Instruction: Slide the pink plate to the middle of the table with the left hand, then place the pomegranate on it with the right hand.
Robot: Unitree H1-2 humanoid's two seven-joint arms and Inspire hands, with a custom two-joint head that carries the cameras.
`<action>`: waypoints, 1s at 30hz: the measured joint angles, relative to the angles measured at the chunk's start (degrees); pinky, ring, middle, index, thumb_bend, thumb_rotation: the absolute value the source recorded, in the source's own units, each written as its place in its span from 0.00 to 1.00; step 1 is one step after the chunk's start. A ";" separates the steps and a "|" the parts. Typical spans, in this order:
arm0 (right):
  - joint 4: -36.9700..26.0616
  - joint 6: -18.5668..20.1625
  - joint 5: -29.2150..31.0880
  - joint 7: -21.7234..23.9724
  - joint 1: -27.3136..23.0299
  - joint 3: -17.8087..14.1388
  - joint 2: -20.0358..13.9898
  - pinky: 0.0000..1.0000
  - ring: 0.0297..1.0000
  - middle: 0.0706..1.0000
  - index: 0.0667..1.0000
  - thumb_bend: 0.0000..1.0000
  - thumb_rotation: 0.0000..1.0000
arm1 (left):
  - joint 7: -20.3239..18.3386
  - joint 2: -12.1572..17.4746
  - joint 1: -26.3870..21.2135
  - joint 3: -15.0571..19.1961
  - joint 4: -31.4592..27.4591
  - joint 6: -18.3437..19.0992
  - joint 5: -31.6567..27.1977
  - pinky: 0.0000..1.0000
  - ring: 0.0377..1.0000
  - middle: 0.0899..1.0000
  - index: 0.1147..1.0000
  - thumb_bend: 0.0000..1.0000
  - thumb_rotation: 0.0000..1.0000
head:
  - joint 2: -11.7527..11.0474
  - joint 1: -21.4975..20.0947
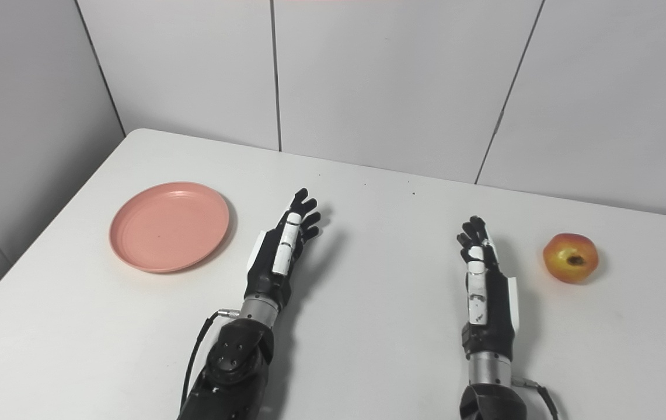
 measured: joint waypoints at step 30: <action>0.92 -1.75 1.14 0.18 -0.37 -0.08 -0.55 0.96 0.91 0.91 0.91 0.60 0.96 | -0.43 7.67 -6.24 5.03 -5.75 2.93 -0.60 0.82 0.82 0.83 0.81 0.55 1.00 | -0.53 0.88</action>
